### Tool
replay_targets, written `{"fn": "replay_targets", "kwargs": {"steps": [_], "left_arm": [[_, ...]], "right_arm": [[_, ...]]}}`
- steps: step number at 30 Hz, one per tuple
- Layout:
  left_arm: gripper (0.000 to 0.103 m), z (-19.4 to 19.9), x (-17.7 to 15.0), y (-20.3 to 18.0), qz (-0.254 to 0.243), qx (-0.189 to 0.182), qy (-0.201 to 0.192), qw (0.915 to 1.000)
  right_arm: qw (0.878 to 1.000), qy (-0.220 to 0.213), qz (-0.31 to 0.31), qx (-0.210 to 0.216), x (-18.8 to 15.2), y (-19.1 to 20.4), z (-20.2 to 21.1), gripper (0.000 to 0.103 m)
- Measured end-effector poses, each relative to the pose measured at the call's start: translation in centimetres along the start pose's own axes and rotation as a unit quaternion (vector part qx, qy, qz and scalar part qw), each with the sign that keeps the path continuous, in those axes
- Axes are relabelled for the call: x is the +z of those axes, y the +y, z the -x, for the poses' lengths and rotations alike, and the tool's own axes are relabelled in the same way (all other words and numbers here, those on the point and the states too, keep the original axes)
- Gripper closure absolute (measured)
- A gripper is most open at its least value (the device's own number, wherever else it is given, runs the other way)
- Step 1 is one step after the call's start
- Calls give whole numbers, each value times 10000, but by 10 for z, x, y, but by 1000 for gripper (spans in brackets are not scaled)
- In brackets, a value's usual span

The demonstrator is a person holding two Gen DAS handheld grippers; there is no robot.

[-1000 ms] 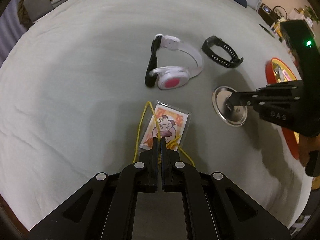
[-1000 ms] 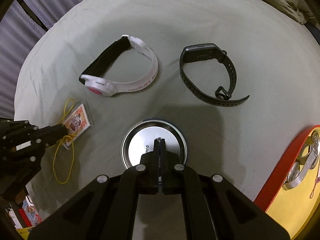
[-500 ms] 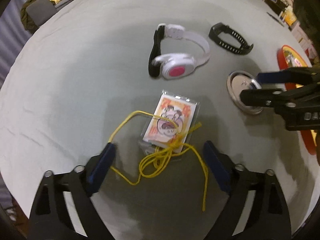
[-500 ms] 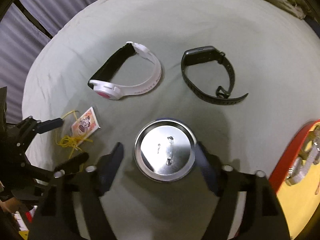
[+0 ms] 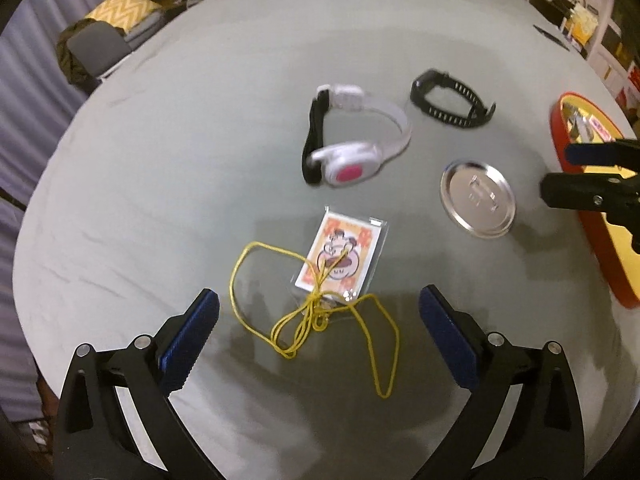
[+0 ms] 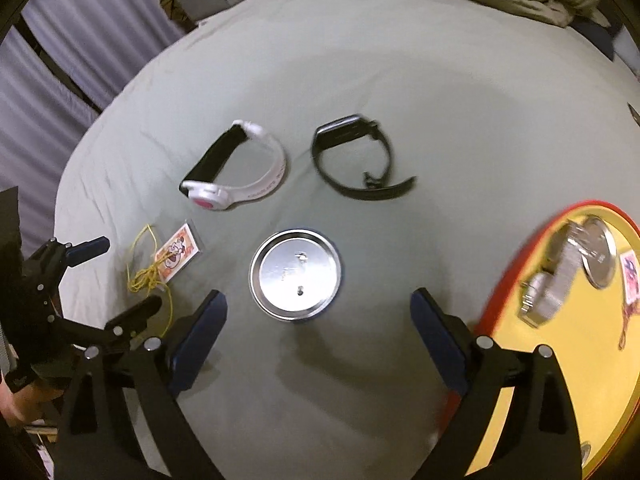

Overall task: Organize jewelry
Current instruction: 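Move both open tools back over the yellow tray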

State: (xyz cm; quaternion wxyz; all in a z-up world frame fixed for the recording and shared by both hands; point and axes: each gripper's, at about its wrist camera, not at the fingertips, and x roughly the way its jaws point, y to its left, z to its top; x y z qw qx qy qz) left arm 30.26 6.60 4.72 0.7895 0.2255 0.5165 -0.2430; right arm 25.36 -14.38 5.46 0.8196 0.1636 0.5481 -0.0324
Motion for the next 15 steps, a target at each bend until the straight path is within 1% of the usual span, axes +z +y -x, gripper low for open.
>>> {"fn": "replay_targets", "kwargs": {"steps": [4, 8, 12, 15], "left_arm": [[6, 25, 5, -6, -32, 20, -219, 9998], [6, 43, 16, -29, -121, -42, -406, 9991], [6, 55, 31, -52, -155, -348, -517, 9979], [6, 64, 46, -90, -326, -577, -647, 9957]], "right_arm": [[9997, -181, -155, -54, -8, -19, 24, 14], [9986, -370, -346, -146, -13, -38, 47, 14], [9971, -484, -534, -262, -21, -62, 66, 14], [9954, -539, -693, -393, -33, -91, 82, 14]]}}
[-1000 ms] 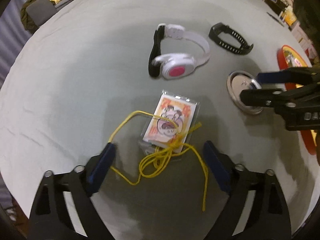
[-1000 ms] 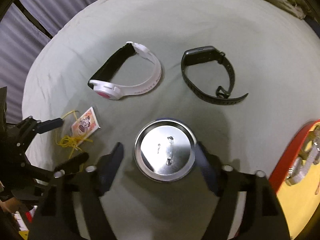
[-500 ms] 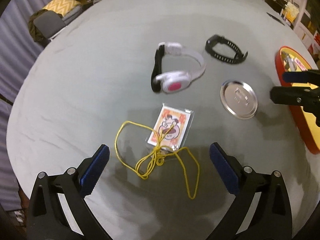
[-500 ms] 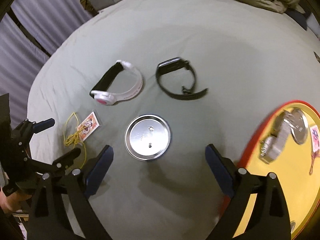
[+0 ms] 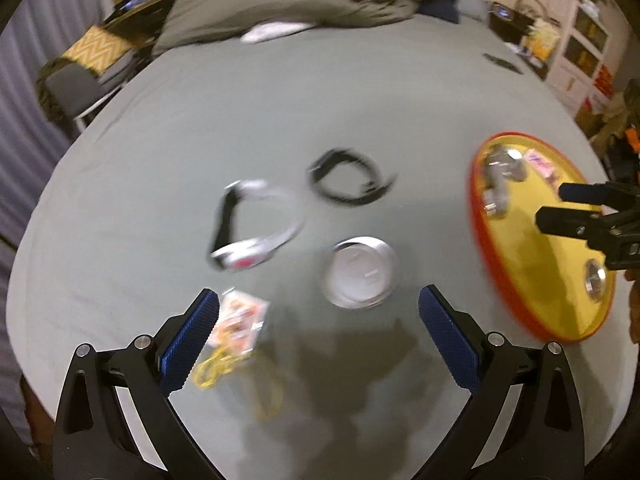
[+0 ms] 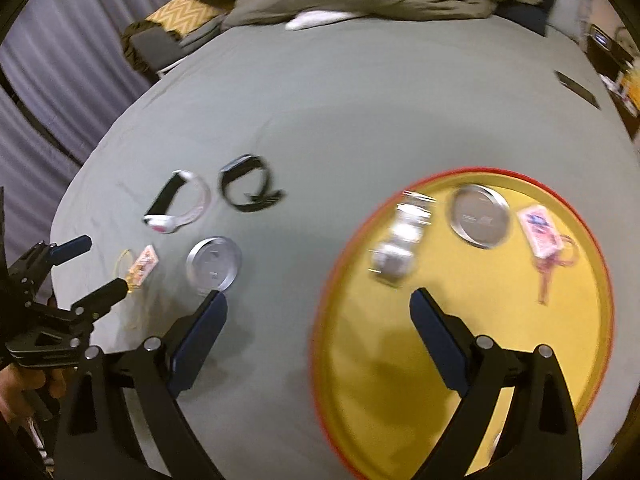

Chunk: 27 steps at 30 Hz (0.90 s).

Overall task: Organize jewelry
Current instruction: 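Move both open tools back over the yellow tray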

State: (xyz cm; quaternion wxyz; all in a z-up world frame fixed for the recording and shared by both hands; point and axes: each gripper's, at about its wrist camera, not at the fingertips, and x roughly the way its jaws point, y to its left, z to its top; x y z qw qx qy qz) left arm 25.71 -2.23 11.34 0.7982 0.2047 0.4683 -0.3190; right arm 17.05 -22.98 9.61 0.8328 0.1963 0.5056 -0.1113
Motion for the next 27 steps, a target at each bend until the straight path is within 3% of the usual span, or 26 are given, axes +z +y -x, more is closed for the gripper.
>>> {"fn": "replay_targets", "kwargs": {"steps": [9, 15, 27], "left_arm": [[6, -9, 17, -116, -725, -655, 121, 9951], [6, -27, 16, -176, -1034, -822, 302, 9908], [6, -88, 45, -205, -968, -748, 458, 9914]], "right_arm": [[9979, 41, -547, -332, -33, -94, 34, 14], [9960, 150, -765, -440, -54, -140, 43, 14], [9953, 656, -648, -306, -92, -173, 18, 14]]}}
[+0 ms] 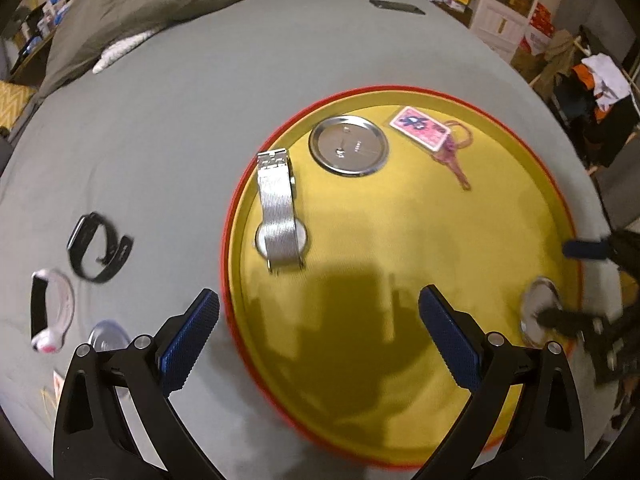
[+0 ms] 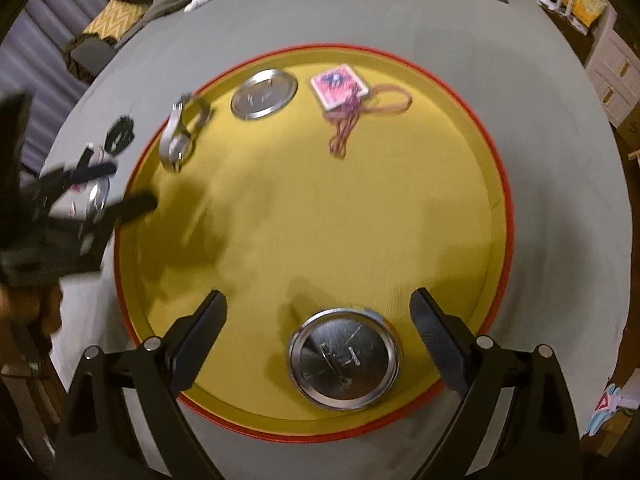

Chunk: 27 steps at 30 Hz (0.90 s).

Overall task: Organize jewelry
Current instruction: 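Move both open tools back over the yellow tray, then grasp the silver mesh watch with the left tool while the right tool grasps a silver lid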

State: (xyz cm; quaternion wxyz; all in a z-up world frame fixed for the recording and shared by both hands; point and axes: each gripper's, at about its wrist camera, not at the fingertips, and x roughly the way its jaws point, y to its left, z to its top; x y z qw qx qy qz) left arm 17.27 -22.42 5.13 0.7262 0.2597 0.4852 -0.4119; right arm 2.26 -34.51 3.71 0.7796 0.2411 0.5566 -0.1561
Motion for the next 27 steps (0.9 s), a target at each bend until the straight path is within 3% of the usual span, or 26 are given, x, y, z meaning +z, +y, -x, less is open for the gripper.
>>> {"fn": "replay_targets", "kwargs": {"steps": [9, 12, 18, 22, 27], "left_arm": [[6, -35, 19, 3, -242, 231, 98, 9994], [6, -38, 21, 7, -183, 151, 111, 9997], [6, -36, 19, 4, -278, 176, 22, 9995], [6, -18, 18, -8, -610, 81, -374, 9974], [6, -23, 19, -17, -761, 21, -287, 9967]], "right_arm": [[9995, 256, 200, -23, -11, -1, -20, 14], [9994, 250, 225, -86, -16, -1, -22, 14], [9988, 226, 344, -252, -24, 2, -22, 14], [9986, 204, 379, -304, -29, 8, -23, 14], [9987, 142, 384, -314, -29, 9, -25, 14]]}}
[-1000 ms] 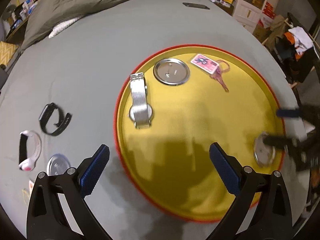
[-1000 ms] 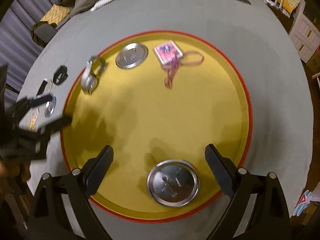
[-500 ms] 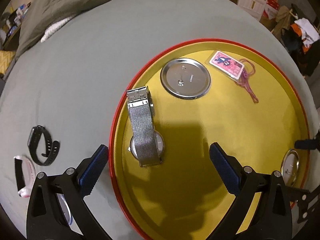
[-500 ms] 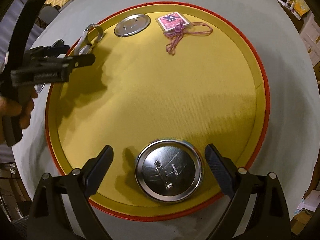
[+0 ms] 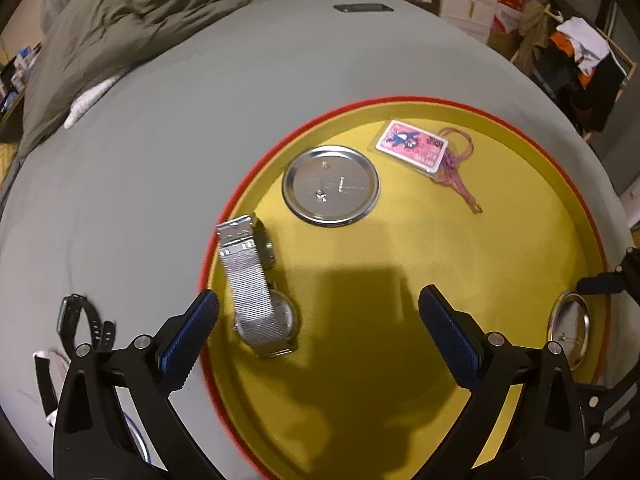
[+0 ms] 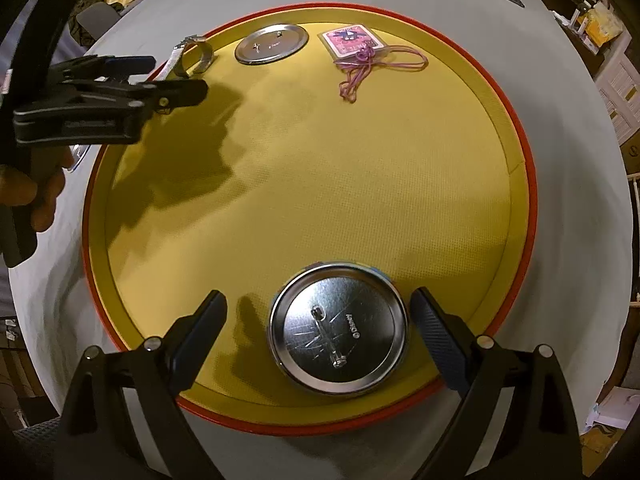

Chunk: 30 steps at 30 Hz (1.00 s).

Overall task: Organize jewelry
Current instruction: 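Grasp the silver mesh watch with the left tool while the right tool grasps a silver lid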

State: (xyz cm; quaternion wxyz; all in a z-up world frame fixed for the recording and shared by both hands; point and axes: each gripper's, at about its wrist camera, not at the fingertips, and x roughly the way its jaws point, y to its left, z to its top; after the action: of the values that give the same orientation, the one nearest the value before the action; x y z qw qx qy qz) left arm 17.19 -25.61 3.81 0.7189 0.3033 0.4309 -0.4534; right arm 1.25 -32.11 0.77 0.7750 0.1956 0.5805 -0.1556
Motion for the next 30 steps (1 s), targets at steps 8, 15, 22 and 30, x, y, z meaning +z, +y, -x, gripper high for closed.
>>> {"fn": "replay_targets", "kwargs": {"steps": [8, 15, 22, 30], "left_arm": [[6, -24, 3, 13, 488, -121, 270, 9984], [6, -27, -6, 0, 144, 76, 212, 9996], [18, -25, -7, 5, 278, -234, 257, 9990], [64, -16, -10, 25, 571, -71, 83, 9983]], "right_arm": [[9991, -81, 342, -254, -12, 12, -2, 14], [9975, -73, 565, -426, -21, 27, -8, 15], [9978, -177, 442, -460, -26, 23, -3, 33], [9977, -276, 406, -470, -29, 22, 0, 33]]}}
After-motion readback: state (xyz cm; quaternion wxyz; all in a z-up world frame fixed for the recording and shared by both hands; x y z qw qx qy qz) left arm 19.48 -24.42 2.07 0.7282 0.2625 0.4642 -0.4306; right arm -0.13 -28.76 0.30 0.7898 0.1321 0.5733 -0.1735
